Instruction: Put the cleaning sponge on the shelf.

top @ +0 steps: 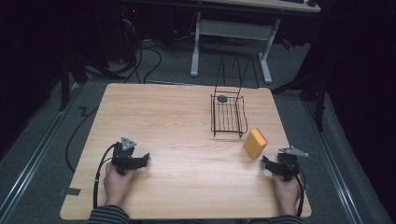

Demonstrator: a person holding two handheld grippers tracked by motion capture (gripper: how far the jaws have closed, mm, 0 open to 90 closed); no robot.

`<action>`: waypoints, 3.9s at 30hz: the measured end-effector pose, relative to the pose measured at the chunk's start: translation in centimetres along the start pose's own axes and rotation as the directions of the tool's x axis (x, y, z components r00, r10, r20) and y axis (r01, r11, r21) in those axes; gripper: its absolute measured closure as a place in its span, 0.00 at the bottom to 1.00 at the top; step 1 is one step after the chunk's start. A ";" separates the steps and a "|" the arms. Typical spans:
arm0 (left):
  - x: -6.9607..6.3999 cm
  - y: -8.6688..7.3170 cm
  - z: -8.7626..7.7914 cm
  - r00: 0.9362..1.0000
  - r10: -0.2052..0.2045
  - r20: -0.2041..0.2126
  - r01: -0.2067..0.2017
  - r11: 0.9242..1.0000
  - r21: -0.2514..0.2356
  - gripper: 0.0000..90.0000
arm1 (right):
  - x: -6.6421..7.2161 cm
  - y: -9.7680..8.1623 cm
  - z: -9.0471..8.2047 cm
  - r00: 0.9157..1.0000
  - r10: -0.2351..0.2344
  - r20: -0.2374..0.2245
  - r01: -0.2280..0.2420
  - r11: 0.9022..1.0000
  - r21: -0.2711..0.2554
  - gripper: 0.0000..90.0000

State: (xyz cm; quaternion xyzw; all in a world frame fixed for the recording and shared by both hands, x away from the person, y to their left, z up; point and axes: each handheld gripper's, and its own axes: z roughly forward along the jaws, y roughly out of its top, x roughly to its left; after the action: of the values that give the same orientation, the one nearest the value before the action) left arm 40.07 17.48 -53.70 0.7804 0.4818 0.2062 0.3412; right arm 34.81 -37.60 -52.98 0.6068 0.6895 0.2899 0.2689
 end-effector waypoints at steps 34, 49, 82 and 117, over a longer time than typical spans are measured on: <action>0.0 0.0 0.0 1.000 -0.001 0.001 0.001 1.000 0.000 0.20 | 0.0 0.0 0.0 1.000 0.005 0.000 -0.005 1.000 0.003 0.37; 0.0 0.0 0.0 1.000 -0.001 0.001 0.001 1.000 0.000 0.20 | -0.5 0.6 -0.7 1.000 0.026 -0.017 -0.026 1.000 0.010 0.43; 0.0 0.0 0.0 1.000 -0.001 0.001 0.001 1.000 0.000 0.20 | 1.1 -1.6 -5.5 0.997 -0.033 -0.064 0.026 0.995 -0.101 0.41; 0.0 0.0 0.0 1.000 -0.001 0.001 0.001 1.000 0.000 0.20 | 4.1 2.3 -6.4 0.987 -0.127 -0.098 0.105 0.973 -0.203 0.34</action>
State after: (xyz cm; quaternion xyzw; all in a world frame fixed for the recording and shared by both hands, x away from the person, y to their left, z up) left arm 40.07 17.50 -53.70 0.7803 0.4819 0.2059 0.3414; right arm 31.30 -33.77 -46.99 0.5188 0.7053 0.3737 0.3060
